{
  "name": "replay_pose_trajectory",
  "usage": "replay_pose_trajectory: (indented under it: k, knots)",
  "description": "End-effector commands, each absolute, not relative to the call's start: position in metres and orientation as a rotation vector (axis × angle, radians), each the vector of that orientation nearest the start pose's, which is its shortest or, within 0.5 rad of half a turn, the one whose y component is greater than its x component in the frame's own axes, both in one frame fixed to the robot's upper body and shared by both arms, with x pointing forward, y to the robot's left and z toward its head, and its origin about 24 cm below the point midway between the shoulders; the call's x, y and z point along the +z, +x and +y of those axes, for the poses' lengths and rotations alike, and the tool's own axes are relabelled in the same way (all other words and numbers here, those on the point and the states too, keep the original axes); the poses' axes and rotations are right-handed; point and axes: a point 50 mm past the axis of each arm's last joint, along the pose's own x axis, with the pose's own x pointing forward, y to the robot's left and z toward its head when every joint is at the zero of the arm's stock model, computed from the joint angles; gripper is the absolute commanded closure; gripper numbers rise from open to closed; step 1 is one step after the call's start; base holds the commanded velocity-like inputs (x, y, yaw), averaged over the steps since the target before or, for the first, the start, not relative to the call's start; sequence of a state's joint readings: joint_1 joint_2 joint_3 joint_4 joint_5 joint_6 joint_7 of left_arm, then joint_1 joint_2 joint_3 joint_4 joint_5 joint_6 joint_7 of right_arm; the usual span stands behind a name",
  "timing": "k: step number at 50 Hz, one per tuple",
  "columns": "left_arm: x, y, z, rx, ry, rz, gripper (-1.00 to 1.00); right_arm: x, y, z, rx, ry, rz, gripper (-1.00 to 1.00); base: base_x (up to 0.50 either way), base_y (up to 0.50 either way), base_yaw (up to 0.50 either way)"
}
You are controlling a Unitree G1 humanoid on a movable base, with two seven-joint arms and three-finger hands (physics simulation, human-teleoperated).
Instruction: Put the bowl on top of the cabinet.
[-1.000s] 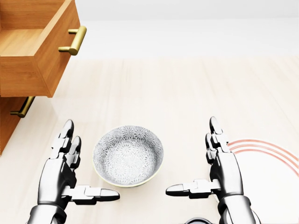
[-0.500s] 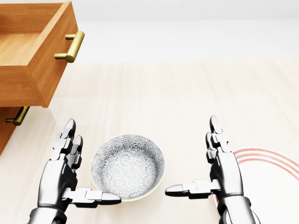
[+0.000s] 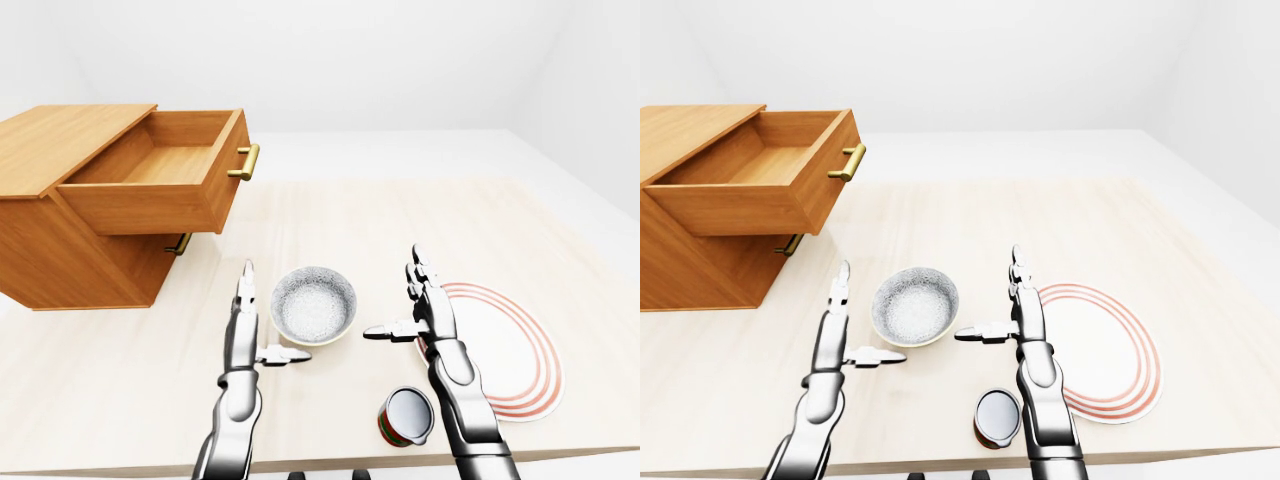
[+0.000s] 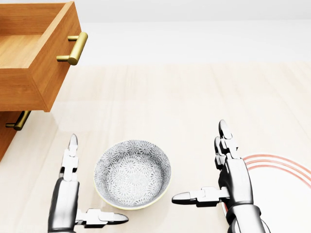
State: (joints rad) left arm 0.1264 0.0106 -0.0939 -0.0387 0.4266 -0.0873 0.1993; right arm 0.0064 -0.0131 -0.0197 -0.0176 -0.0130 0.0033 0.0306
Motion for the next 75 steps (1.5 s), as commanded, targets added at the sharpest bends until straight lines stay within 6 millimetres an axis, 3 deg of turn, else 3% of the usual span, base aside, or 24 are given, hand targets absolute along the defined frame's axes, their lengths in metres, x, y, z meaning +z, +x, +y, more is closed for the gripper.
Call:
replay_pose_trajectory:
  k: [1, 8, 17, 30, 42, 43, 49, 50, 51, 67, 75]
  knots:
    - [0.02, 0.221, 0.136, 0.202, 0.681, -0.093, -1.0, 0.043, 0.253, -0.155, 0.011, -0.028, -0.011, -1.0, 0.0, 0.0, 0.0]
    - [0.02, 0.221, 0.132, 0.256, 0.801, -0.161, -1.0, 0.044, 0.252, -0.155, 0.011, -0.029, -0.012, -1.0, 0.0, 0.0, 0.0]
    - [0.016, 0.219, 0.117, 0.167, 0.975, -0.226, -1.0, 0.043, 0.252, -0.155, 0.01, -0.031, -0.01, -1.0, 0.0, 0.0, 0.0]
    - [0.009, 0.214, 0.094, 0.05, 1.06, -0.275, -1.0, 0.043, 0.252, -0.154, 0.013, -0.036, -0.013, -1.0, 0.0, 0.0, 0.0]
    - [-0.005, 0.223, 0.088, -0.008, 1.087, -0.238, -1.0, 0.045, 0.251, -0.156, 0.008, -0.036, -0.019, -1.0, 0.0, 0.0, 0.0]
    - [-0.008, 0.223, 0.089, -0.014, 1.088, -0.228, 0.92, 0.044, 0.251, -0.156, 0.006, -0.038, -0.018, -1.0, 0.0, 0.0, 0.0]
    - [-0.003, 0.221, 0.095, 0.02, 1.08, -0.23, 0.96, 0.044, 0.251, -0.154, 0.013, -0.041, -0.02, -1.0, 0.0, 0.0, 0.0]
    - [0.021, 0.213, 0.098, 0.095, 1.03, -0.305, 0.95, 0.043, 0.251, -0.151, 0.026, -0.055, -0.025, -1.0, 0.0, 0.0, 0.0]
    - [0.024, 0.211, 0.098, 0.103, 1.024, -0.317, 0.95, 0.043, 0.251, -0.15, 0.028, -0.056, -0.026, -1.0, 0.0, 0.0, 0.0]
    - [0.053, 0.206, 0.103, 0.183, 0.949, -0.401, 0.95, 0.044, 0.249, -0.15, 0.031, -0.057, -0.027, -1.0, 0.0, 0.0, 0.0]
    - [0.084, 0.206, 0.115, 0.298, 0.864, -0.482, 0.95, 0.043, 0.25, -0.149, 0.036, -0.059, -0.027, -1.0, 0.0, 0.0, 0.0]
